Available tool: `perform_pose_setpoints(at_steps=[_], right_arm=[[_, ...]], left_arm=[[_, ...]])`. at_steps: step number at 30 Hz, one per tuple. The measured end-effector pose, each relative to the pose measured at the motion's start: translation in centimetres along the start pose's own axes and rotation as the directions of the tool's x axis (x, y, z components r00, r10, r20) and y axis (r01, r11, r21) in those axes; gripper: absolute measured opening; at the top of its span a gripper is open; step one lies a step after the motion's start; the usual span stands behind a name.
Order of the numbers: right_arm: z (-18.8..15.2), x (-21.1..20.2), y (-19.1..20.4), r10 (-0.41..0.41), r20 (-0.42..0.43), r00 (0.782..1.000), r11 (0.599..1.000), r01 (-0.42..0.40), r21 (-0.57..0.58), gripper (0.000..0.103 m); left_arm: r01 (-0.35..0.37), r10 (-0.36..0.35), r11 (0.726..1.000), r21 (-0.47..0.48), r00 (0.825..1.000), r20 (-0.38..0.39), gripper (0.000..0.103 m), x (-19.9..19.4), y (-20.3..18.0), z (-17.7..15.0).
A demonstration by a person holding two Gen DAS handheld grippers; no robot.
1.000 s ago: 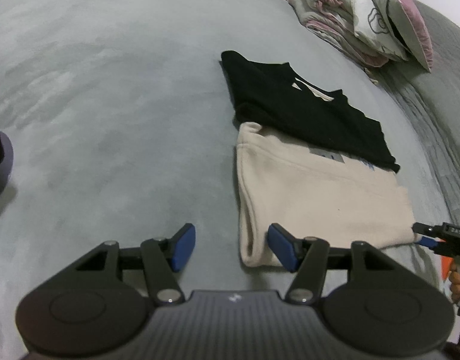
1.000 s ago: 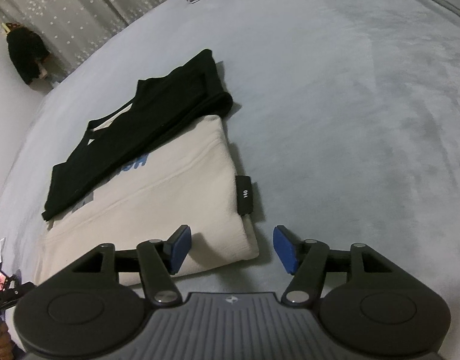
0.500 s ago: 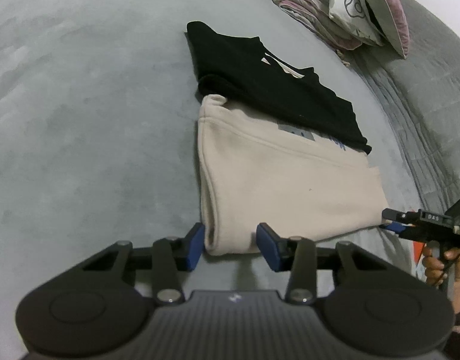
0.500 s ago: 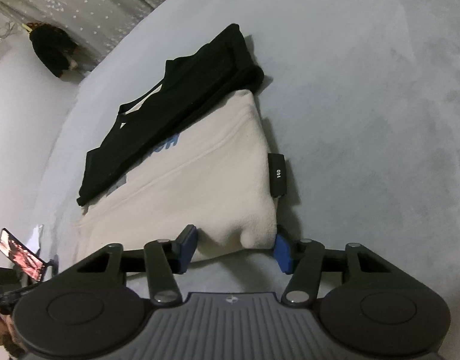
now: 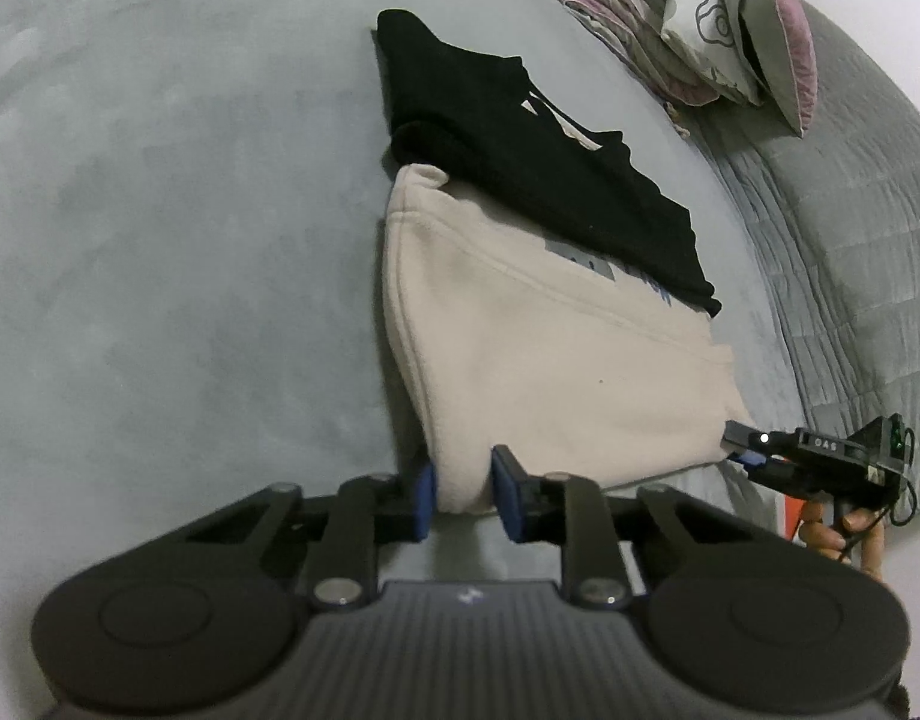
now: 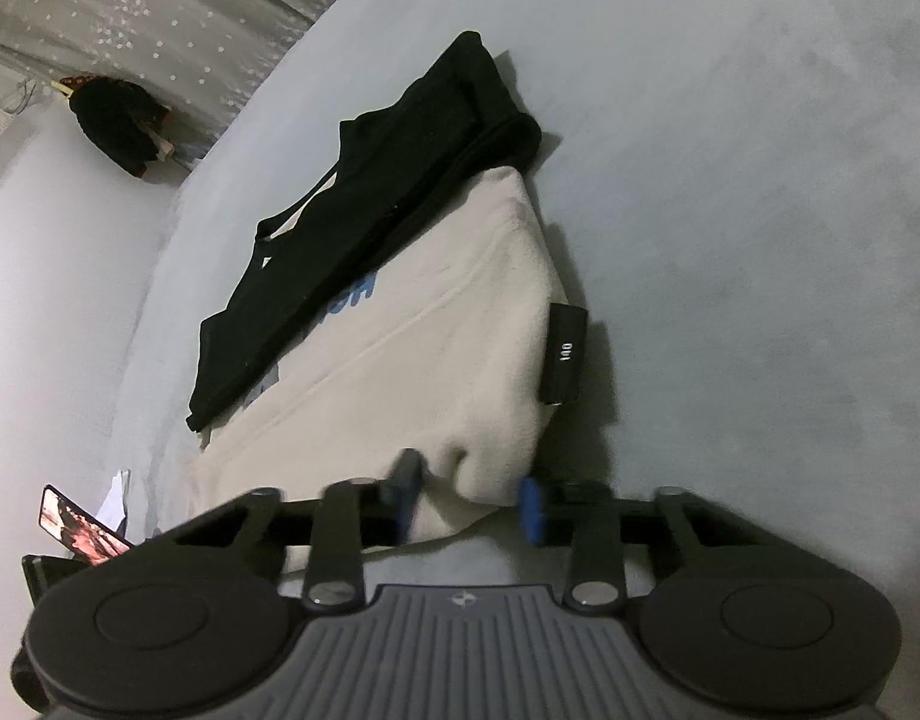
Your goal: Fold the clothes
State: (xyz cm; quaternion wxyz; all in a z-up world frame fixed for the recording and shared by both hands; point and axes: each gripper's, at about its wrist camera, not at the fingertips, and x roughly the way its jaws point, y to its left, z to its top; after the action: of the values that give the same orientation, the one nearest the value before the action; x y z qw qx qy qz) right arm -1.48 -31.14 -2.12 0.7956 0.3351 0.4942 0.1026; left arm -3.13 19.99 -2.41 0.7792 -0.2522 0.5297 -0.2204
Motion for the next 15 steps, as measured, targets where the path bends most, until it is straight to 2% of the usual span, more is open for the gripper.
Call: perform_pose_setpoints(at_steps=[4, 8, 15], right_arm=[[0.2, 0.0, -0.3, 0.042, 0.012, 0.999, 0.998, -0.043, 0.035, 0.021], [0.7, -0.4, -0.8, 0.132, 0.053, 0.990, 0.986, -0.136, 0.092, 0.020], [2.0, -1.1, -0.4, 0.288, 0.160, 0.944, 0.944, -0.308, 0.120, 0.020]], left_arm=[[0.032, -0.031, 0.999, -0.026, 0.999, 0.024, 0.017, -0.1, 0.2, 0.0], [0.110, -0.106, 0.992, -0.067, 0.992, 0.065, 0.017, -0.8, 0.6, 0.3], [0.247, -0.221, 0.961, -0.127, 0.956, 0.191, 0.016, -2.0, 1.1, 1.4]])
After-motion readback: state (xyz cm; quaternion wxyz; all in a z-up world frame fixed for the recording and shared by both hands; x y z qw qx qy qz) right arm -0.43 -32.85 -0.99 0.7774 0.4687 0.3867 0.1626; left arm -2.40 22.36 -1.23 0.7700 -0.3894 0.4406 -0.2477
